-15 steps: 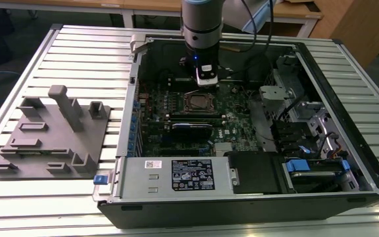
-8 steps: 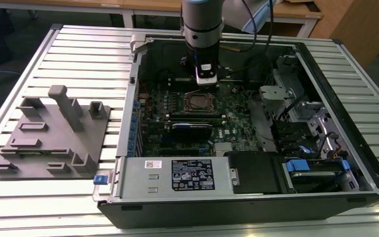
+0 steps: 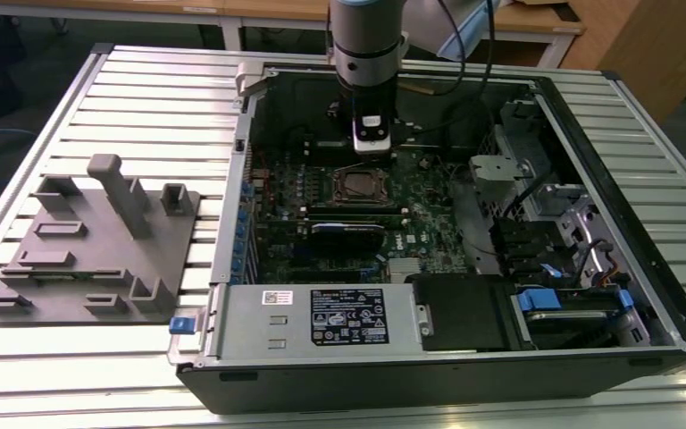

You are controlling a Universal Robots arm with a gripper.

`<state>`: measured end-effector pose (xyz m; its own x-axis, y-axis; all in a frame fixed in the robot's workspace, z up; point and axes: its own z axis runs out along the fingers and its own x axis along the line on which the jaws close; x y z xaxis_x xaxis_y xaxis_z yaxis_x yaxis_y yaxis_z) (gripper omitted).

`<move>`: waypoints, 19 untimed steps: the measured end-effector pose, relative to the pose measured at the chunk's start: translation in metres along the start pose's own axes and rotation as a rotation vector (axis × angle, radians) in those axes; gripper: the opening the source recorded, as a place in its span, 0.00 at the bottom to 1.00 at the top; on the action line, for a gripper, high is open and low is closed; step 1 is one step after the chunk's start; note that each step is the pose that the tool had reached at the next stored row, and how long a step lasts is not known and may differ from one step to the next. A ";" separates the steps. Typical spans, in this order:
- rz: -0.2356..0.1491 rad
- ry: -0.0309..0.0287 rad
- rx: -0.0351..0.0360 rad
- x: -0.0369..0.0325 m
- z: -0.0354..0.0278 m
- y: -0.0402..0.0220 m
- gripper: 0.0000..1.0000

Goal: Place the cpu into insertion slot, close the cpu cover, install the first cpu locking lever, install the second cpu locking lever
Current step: 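Install the first cpu locking lever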

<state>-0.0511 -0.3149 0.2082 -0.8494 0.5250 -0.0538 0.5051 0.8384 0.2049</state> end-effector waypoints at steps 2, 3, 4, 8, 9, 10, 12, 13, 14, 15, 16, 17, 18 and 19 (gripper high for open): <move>0.009 -0.0019 0.0004 0.0008 0.0008 0.0011 0.11; 0.013 -0.0028 0.0006 0.0013 0.0013 0.0018 0.11; 0.017 -0.0036 0.0010 0.0018 0.0016 0.0026 0.11; 0.023 -0.0050 0.0015 0.0025 0.0024 0.0036 0.11; 0.024 -0.0052 0.0015 0.0025 0.0025 0.0036 0.11; 0.024 -0.0054 0.0017 0.0026 0.0026 0.0036 0.11; 0.025 -0.0059 0.0023 0.0026 0.0026 0.0036 0.11; 0.026 -0.0065 0.0029 0.0024 0.0026 0.0032 0.11; 0.026 -0.0073 0.0029 0.0023 0.0026 0.0030 0.11; 0.026 -0.0075 0.0027 0.0023 0.0026 0.0030 0.11; 0.026 -0.0075 0.0026 0.0023 0.0025 0.0030 0.11; 0.026 -0.0076 0.0027 0.0023 0.0023 0.0030 0.11; 0.026 -0.0075 0.0029 0.0023 0.0017 0.0031 0.11; 0.026 -0.0076 0.0027 0.0022 0.0009 0.0033 0.11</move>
<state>-0.0512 -0.3108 0.2078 -0.8348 0.5476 -0.0560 0.5274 0.8248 0.2038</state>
